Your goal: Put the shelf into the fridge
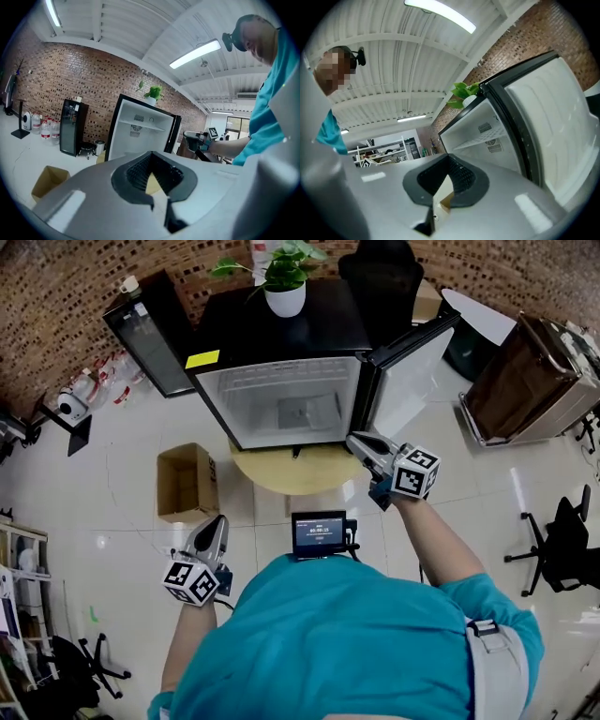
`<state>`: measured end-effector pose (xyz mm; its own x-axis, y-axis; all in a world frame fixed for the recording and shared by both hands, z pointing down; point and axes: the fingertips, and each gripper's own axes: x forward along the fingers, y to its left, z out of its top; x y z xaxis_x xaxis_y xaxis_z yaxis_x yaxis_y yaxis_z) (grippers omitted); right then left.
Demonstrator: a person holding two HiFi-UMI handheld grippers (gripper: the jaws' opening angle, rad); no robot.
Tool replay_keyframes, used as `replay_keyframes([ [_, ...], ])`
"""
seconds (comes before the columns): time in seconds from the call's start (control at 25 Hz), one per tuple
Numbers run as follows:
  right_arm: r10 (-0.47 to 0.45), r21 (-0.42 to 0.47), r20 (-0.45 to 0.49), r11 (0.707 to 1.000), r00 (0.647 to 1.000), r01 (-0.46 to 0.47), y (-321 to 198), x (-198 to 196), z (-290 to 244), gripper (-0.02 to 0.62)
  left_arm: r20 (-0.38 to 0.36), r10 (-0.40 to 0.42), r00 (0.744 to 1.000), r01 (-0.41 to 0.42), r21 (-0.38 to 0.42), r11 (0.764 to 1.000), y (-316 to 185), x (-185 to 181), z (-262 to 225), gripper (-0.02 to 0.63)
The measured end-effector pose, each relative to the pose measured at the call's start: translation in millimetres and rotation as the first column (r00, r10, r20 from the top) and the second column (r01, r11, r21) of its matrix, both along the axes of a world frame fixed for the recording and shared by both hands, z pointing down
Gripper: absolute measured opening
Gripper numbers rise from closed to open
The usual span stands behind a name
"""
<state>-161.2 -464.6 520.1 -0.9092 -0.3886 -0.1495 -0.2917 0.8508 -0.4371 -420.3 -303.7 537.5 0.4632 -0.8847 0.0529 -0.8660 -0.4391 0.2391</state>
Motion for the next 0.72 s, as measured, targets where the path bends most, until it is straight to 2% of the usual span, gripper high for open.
replay_keyframes([
  [0.2,0.01,0.035,-0.001,0.999,1.0,-0.01,93,34,14,0.003,-0.007,-0.018,1.0,0.018,0.064,0.998,88,11,5,0.002],
  [0.36,0.035,0.071,-0.007,0.997,0.999,-0.035,183,59,35,0.002,-0.02,-0.001,1.0,0.003,0.096,0.995,174,30,32,0.002],
  [0.48,0.062,0.094,-0.009,0.994,0.998,-0.061,253,67,43,0.002,-0.022,0.019,1.0,-0.017,0.107,0.994,241,30,49,0.002],
  [0.6,0.066,0.114,-0.02,0.991,0.998,-0.064,297,75,41,0.002,-0.019,0.018,1.0,-0.016,0.097,0.995,281,32,57,0.002],
  [0.72,0.072,0.124,-0.017,0.99,0.997,-0.069,326,106,39,0.002,0.009,0.018,1.0,-0.019,0.098,0.995,311,58,60,0.002],
])
